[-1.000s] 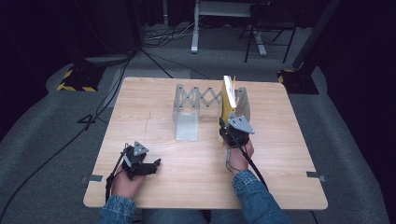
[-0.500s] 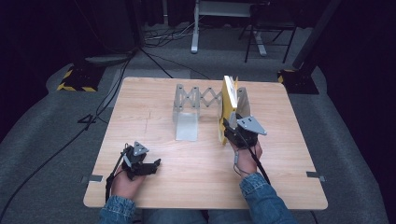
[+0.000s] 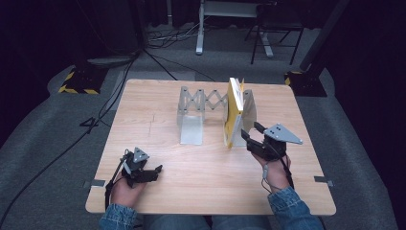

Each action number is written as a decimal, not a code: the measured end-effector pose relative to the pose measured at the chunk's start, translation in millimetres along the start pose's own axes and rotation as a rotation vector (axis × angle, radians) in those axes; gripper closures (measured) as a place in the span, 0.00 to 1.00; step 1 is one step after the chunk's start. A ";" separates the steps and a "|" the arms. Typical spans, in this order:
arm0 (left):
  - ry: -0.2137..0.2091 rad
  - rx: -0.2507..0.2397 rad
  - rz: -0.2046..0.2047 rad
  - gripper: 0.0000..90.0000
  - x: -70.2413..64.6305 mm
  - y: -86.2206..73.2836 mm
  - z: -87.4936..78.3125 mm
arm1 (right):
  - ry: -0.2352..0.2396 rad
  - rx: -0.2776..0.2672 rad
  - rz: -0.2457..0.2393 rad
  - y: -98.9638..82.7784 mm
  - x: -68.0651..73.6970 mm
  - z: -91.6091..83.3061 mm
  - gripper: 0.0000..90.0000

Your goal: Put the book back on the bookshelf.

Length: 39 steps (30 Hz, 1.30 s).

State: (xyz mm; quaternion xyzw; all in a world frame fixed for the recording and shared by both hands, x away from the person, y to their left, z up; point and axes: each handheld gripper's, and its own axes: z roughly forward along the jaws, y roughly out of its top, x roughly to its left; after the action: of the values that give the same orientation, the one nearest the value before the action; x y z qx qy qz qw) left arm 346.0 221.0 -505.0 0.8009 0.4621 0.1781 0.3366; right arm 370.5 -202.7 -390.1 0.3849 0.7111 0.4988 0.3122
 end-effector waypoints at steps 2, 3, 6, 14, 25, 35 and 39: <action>0.000 0.000 0.000 0.24 0.0 0.0 0.0 | 0.000 0.006 -0.001 -1.0 -2.6 -3.5 0.46; 0.000 0.000 0.000 0.24 0.0 0.0 0.0 | 0.001 0.011 -0.003 -2.2 -5.5 -6.9 0.46; 0.001 -0.001 -0.007 0.24 -0.2 0.3 0.4 | -0.003 0.025 0.001 -7.2 -17.1 -18.8 0.44; 0.004 0.001 -0.003 0.24 0.9 1.5 1.3 | -0.034 0.086 0.028 -15.5 -40.3 -35.3 0.34; 0.004 0.000 -0.004 0.24 0.8 1.5 1.4 | -0.019 0.152 0.044 -32.9 -69.2 -46.3 0.32; 0.004 0.001 -0.004 0.24 0.8 1.5 1.3 | -0.035 0.259 0.112 -68.1 -105.7 -35.4 0.30; 0.006 0.001 -0.003 0.24 0.7 1.5 1.3 | -0.016 0.334 0.156 -84.9 -122.6 -28.9 0.30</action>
State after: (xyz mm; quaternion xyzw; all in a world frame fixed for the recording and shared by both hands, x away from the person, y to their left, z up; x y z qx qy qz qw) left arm 348.0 220.6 -505.0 0.7997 0.4644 0.1796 0.3353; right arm 388.9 -339.0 -454.4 0.4894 0.7495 0.3932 0.2101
